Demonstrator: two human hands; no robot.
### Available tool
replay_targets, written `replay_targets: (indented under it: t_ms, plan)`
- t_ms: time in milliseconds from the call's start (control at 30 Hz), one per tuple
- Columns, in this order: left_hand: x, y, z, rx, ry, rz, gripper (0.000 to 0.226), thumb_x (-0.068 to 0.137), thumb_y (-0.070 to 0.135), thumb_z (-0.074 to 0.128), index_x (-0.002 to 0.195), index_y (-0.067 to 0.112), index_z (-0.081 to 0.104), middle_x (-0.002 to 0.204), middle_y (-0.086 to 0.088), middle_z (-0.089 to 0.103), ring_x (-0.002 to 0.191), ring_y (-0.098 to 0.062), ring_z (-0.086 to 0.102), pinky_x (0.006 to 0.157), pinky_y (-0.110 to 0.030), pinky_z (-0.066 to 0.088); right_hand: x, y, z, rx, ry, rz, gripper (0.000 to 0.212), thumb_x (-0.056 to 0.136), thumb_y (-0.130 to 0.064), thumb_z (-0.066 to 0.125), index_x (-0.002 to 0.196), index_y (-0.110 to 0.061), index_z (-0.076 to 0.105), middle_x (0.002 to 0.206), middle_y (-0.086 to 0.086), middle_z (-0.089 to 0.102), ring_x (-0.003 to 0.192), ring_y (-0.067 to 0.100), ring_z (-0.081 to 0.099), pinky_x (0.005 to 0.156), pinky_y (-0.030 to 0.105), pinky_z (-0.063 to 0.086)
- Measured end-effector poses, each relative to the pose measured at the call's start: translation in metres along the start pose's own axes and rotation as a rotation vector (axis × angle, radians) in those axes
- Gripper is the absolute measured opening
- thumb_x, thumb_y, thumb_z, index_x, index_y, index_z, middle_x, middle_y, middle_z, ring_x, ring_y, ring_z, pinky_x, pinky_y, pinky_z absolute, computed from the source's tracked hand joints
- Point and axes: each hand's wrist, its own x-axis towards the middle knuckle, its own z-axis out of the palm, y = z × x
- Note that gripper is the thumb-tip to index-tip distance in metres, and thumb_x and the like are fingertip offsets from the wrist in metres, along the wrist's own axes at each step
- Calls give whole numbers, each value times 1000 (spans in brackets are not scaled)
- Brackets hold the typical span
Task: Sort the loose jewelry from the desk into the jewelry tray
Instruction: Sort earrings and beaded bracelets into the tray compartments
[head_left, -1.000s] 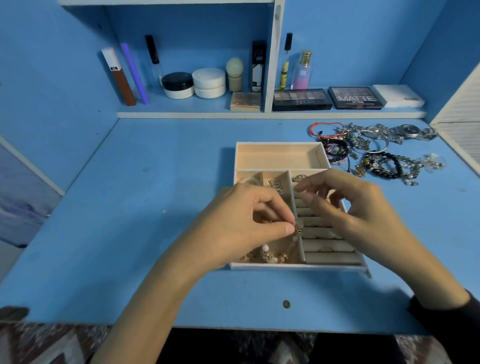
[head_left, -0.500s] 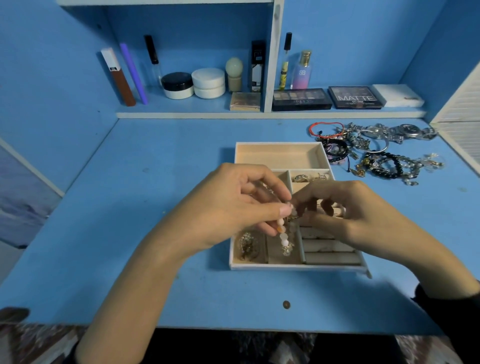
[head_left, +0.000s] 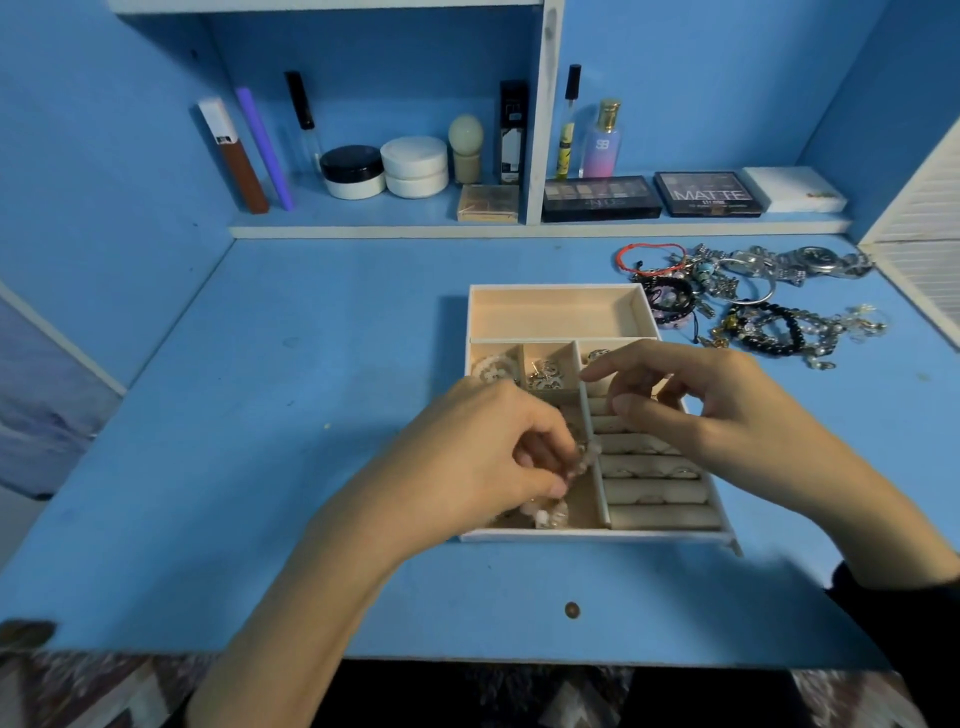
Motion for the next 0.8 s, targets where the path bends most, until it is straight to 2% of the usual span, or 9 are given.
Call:
replay_targets:
  t_ms: [67, 133, 200, 300, 400, 467, 567, 700, 800]
  plan:
    - [1, -2, 4, 121, -12, 47, 9, 75, 26, 73, 82, 33, 73, 72, 17, 64, 72, 2, 56, 64, -12, 42, 0, 1, -1, 4, 7, -4, 21, 80, -22, 58, 92, -35, 67, 76, -5, 64, 69, 33, 54, 66, 38, 43]
    - [3, -3, 8, 202, -5, 89, 8, 76, 30, 71, 83, 33, 73, 63, 19, 53, 66, 3, 50, 58, -7, 32, -1, 3, -1, -6, 13, -12, 23, 82, -18, 58, 92, -36, 67, 76, -5, 64, 69, 34, 55, 66, 39, 43]
    - [4, -2, 9, 213, 13, 89, 11, 76, 33, 71, 87, 32, 72, 55, 20, 50, 60, 6, 49, 53, -6, 32, -3, 4, -1, -1, 18, -11, 23, 85, -15, 59, 93, -35, 67, 76, -5, 64, 69, 36, 55, 66, 40, 43]
    - [1, -5, -3, 86, 14, 50, 17, 75, 42, 70, 90, 35, 70, 69, 17, 63, 64, 9, 51, 56, -7, 38, -4, 5, -1, 28, 38, -2, 24, 87, -9, 60, 93, -31, 68, 74, 0, 63, 67, 38, 55, 66, 40, 43]
    - [-6, -12, -19, 70, -106, 46, 30, 64, 54, 72, 90, 42, 66, 76, 19, 58, 67, 11, 49, 54, -9, 35, -5, 8, -2, 61, 64, 14, 18, 87, -12, 60, 93, -28, 68, 72, 2, 62, 67, 37, 54, 65, 38, 43]
    - [-7, -14, -21, 137, -202, 65, 32, 63, 52, 75, 92, 43, 64, 81, 20, 54, 75, 7, 48, 58, -11, 34, -4, 14, -3, 83, 110, 23, 17, 87, -14, 60, 93, -28, 68, 72, 4, 63, 69, 37, 55, 67, 39, 44]
    - [-4, -13, -18, 149, -213, 95, 21, 69, 39, 77, 88, 38, 69, 76, 17, 57, 71, 5, 50, 58, -11, 38, -1, 27, -5, 130, 252, 33, 16, 87, -13, 60, 95, -24, 67, 71, 7, 63, 72, 30, 61, 70, 40, 47]
    - [4, -8, -10, 7, -93, 89, 11, 71, 32, 77, 81, 28, 72, 66, 17, 62, 61, 8, 52, 55, -6, 39, 2, 42, -5, 200, 463, 39, 23, 89, -6, 56, 94, -26, 66, 70, 7, 63, 66, 7, 57, 65, 22, 43]
    - [9, -7, -2, -25, -29, 113, 24, 68, 32, 78, 91, 32, 69, 75, 18, 60, 64, 8, 50, 58, -6, 39, 1, 46, -7, 220, 538, 34, 21, 91, -4, 53, 99, -18, 65, 76, 19, 61, 65, 3, 56, 62, 14, 41]
